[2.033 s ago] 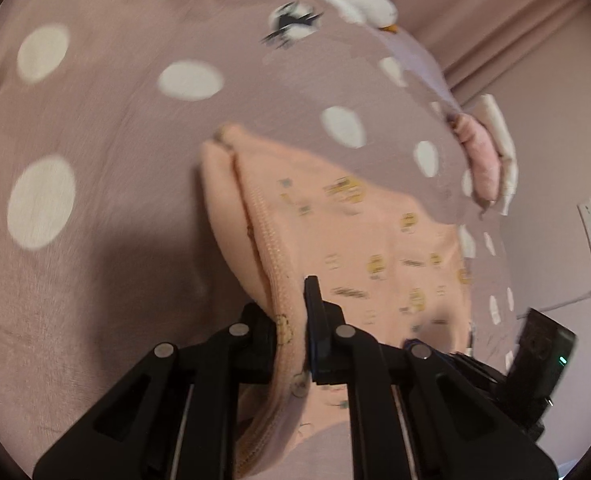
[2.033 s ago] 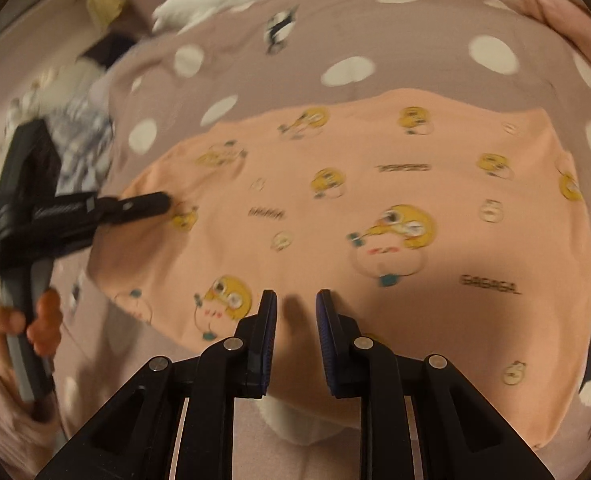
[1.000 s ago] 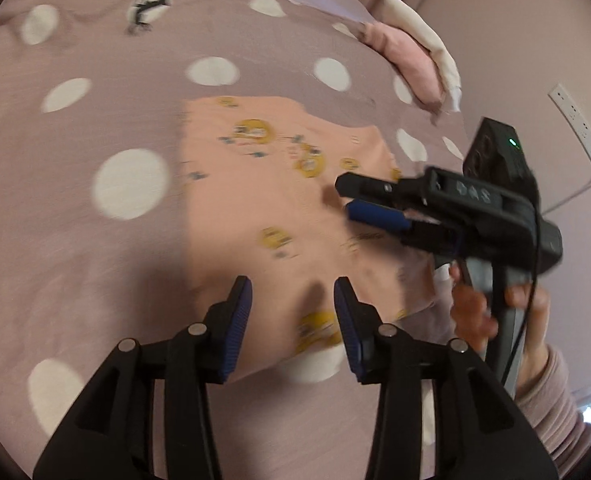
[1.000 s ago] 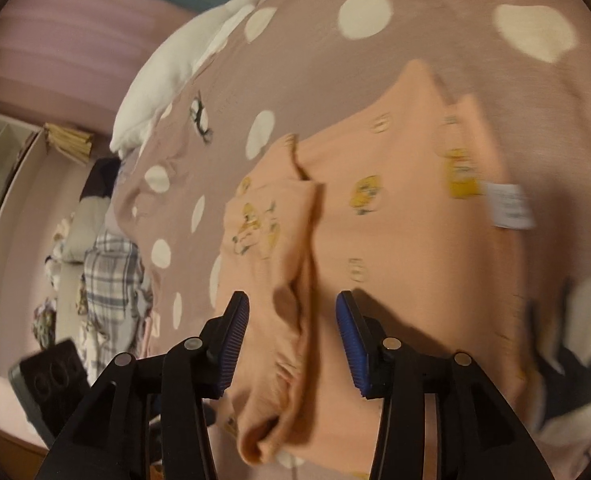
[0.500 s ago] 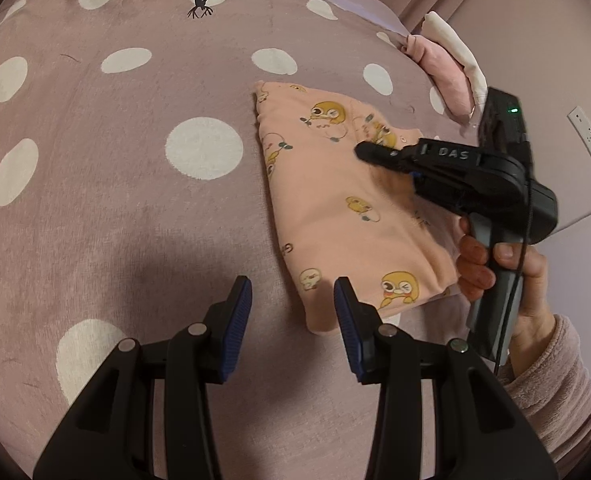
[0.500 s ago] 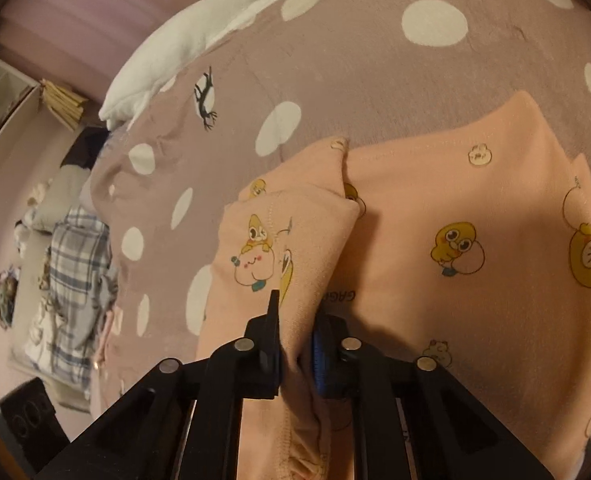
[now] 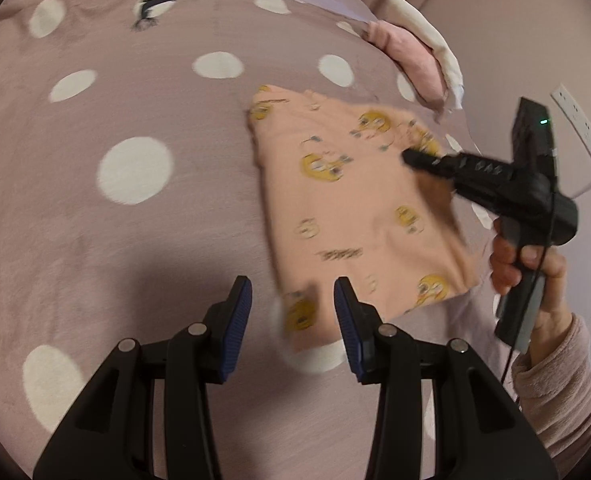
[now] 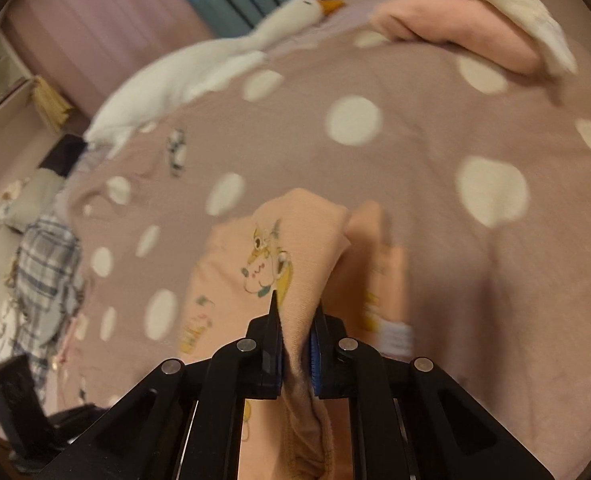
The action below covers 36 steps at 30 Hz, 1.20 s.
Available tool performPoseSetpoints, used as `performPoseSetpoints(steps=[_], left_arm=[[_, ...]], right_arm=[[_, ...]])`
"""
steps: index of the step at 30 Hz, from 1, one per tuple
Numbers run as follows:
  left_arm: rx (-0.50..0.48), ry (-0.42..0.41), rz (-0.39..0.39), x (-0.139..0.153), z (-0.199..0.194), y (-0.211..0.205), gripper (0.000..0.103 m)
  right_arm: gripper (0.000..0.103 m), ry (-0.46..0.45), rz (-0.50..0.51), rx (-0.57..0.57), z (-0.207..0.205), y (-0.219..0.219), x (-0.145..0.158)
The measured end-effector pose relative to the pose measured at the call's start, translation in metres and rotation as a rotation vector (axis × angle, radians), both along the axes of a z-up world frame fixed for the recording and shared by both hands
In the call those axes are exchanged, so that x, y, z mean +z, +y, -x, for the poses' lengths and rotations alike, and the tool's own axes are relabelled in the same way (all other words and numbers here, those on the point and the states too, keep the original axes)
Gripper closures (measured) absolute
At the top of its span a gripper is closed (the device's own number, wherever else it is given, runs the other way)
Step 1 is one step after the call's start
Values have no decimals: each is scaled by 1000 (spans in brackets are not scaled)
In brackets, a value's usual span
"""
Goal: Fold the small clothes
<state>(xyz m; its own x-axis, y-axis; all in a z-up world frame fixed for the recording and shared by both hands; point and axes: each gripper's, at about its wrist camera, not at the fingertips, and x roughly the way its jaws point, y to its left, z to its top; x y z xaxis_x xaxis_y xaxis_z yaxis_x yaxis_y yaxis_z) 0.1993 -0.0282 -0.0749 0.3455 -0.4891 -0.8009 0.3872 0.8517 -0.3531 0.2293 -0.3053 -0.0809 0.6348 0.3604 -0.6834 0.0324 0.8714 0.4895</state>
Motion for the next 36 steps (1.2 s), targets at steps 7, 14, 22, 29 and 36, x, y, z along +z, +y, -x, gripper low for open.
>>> performPoseSetpoints(steps=[7,14,22,29,36], left_arm=[[-90,-27,-52,-9,-9,-47,61],[-110,-16,-90,-24,-14,-53,61],[-113,-13,-101,-26,-16,-53,61],[-109,-12,-99,-27,-17,-55,59],[-108,-32,-123,-28,-15,-59,59]], right_arm=[[73,38,-161,-34,-10,-19,-19],[56,17,-385,-46,-47,-29,-26],[56,-214,-438,-128,-39,-52,21],[56,-150,-74,-1,-1,-15,37],[69,-144,208,135,64,40,13]])
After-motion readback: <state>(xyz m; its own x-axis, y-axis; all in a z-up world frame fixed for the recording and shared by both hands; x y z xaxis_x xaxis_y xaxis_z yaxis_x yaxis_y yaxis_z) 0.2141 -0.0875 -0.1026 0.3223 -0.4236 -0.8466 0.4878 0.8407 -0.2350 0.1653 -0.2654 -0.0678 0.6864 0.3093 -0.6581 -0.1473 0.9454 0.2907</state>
